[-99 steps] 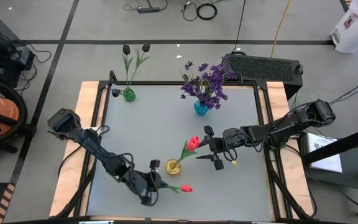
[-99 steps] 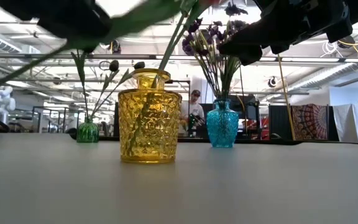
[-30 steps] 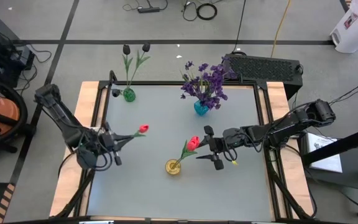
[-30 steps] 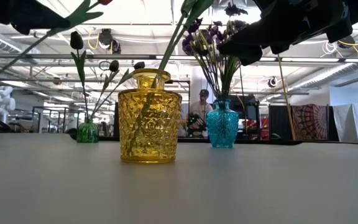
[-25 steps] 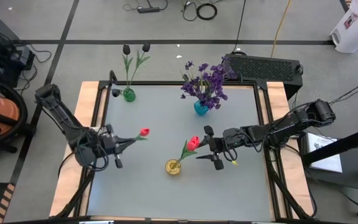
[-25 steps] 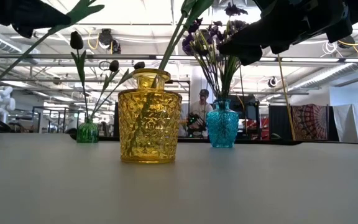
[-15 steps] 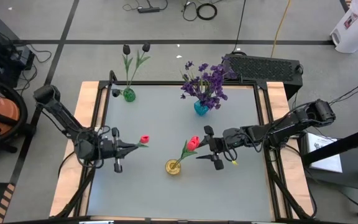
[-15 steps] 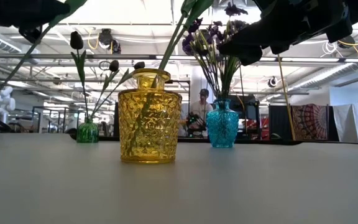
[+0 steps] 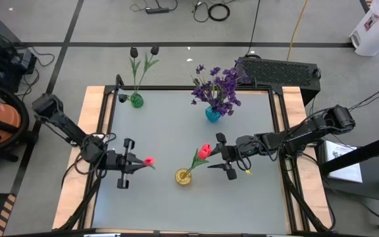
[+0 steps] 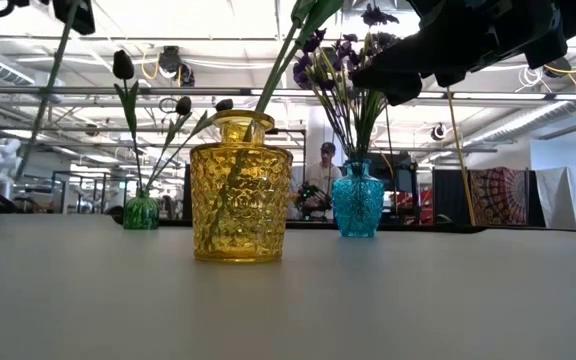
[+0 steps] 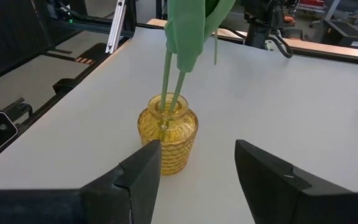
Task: Sort flowers into vase by color
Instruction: Put the pink flower into the yellow vase
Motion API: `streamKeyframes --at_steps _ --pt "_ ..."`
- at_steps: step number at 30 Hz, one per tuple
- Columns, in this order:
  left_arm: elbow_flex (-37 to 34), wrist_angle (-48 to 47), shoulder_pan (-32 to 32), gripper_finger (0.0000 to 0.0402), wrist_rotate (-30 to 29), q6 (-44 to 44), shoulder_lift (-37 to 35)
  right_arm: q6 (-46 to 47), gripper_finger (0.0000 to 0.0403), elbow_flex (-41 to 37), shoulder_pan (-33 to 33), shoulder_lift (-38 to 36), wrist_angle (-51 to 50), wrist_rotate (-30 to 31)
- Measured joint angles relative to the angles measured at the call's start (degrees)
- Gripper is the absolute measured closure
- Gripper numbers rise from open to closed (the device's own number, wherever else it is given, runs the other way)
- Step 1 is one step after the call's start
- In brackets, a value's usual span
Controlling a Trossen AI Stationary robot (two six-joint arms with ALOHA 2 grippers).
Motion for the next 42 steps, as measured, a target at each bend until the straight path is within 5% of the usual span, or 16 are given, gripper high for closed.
streamKeyframes --at_steps 20,42 --pt "0.3 16.3 3.7 0.0387 9.1 3.5 11.1 0.0 0.0206 0.0 0.0 0.0 0.0 0.0" --pt "4.7 15.7 3.9 0.0387 11.5 6.6 13.6 0.0 0.0206 0.0 0.0 0.0 0.0 0.0"
